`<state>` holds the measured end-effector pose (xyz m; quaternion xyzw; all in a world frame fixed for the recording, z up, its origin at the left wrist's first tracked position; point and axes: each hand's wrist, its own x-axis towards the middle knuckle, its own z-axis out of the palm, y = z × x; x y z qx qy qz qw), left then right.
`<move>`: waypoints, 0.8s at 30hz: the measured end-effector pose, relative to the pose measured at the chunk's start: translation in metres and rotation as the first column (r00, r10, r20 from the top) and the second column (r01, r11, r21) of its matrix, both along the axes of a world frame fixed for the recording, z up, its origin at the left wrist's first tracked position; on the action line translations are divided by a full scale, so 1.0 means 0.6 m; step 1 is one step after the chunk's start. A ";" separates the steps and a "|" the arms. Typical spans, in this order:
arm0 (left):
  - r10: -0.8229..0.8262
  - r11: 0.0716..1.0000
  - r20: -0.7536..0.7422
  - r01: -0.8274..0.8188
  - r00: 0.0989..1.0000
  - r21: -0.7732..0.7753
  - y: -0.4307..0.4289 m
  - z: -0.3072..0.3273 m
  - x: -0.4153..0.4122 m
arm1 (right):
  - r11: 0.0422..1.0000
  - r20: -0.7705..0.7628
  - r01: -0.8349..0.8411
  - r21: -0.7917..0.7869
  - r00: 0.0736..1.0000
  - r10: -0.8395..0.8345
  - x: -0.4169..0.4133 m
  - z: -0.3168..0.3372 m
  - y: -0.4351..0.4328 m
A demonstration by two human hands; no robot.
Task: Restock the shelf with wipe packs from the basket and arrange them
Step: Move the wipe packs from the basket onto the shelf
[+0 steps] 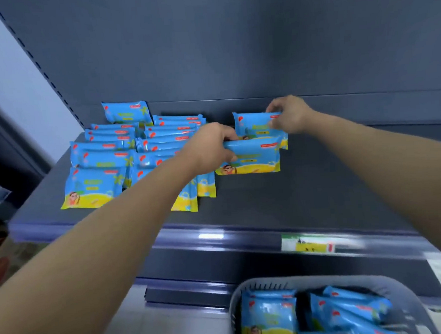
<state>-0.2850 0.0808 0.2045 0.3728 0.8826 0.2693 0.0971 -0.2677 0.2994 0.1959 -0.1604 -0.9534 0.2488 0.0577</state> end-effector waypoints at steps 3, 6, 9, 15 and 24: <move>-0.044 0.999 -0.005 0.043 0.999 -0.020 0.026 -0.015 -0.036 | 0.999 0.030 0.023 -0.045 0.999 -0.022 -0.045 -0.017 0.014; -0.051 0.996 -0.015 0.049 0.999 -0.076 0.046 -0.033 -0.067 | 0.996 -0.038 0.051 -0.073 0.998 -0.054 -0.073 -0.027 0.022; -0.036 0.993 -0.024 0.033 0.999 -0.112 0.059 -0.043 -0.100 | 0.990 -0.138 0.080 -0.117 0.986 -0.096 -0.088 -0.041 0.023; -0.022 0.971 -0.120 -0.007 0.993 -0.239 0.082 -0.053 -0.160 | 0.983 -0.261 0.089 -0.161 0.957 -0.129 -0.093 -0.052 0.025; -0.043 0.947 -0.379 -0.083 0.924 -0.310 0.119 -0.075 -0.179 | 0.988 -0.344 0.104 -0.114 0.929 -0.137 -0.055 -0.049 0.019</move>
